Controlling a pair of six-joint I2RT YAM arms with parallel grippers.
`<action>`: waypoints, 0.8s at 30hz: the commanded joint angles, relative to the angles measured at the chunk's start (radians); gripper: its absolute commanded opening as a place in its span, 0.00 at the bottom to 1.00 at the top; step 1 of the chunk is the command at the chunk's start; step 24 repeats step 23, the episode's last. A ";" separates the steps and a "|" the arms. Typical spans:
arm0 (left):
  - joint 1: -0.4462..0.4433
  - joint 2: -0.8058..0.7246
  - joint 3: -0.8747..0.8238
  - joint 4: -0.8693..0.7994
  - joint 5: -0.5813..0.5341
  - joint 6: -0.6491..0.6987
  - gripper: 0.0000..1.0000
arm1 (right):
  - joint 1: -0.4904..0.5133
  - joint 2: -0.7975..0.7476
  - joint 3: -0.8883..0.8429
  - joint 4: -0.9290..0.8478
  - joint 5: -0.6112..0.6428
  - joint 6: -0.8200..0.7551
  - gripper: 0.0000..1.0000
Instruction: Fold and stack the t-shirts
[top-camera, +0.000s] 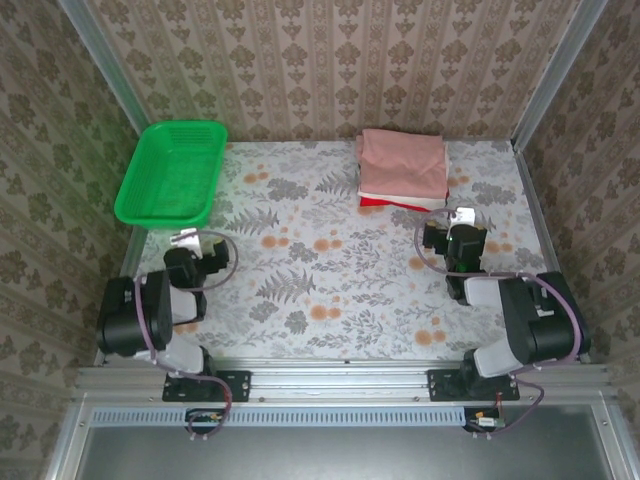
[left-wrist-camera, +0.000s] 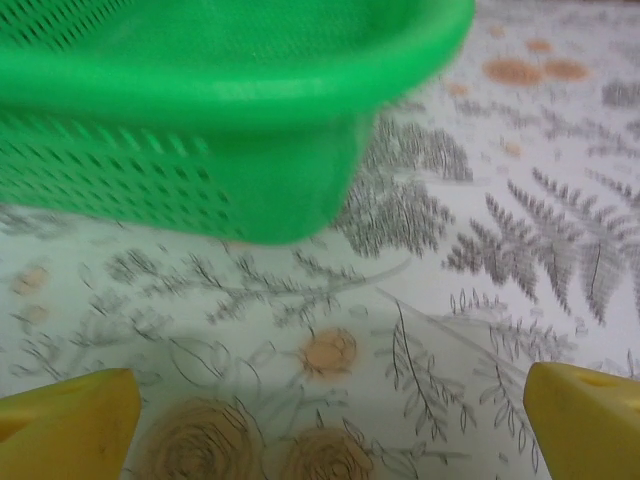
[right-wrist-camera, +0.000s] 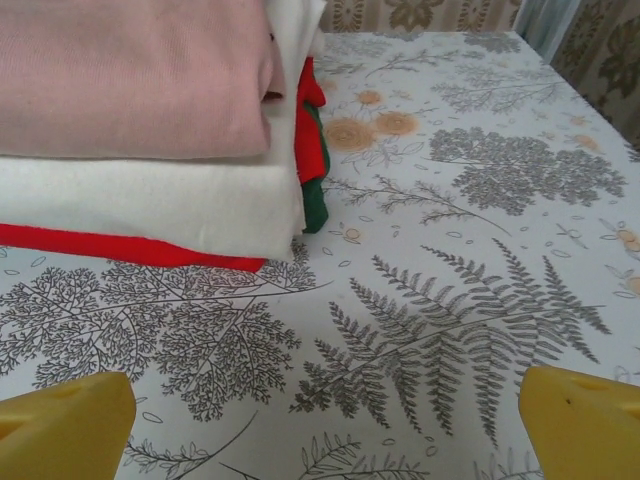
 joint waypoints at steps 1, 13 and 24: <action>-0.035 -0.016 0.103 -0.010 0.021 0.046 1.00 | -0.020 0.061 -0.013 0.185 -0.026 0.004 1.00; -0.102 -0.016 0.170 -0.143 -0.066 0.102 1.00 | -0.024 0.032 -0.004 0.118 -0.027 0.015 1.00; -0.102 -0.018 0.168 -0.140 -0.065 0.102 1.00 | -0.024 0.033 -0.003 0.119 -0.035 0.012 1.00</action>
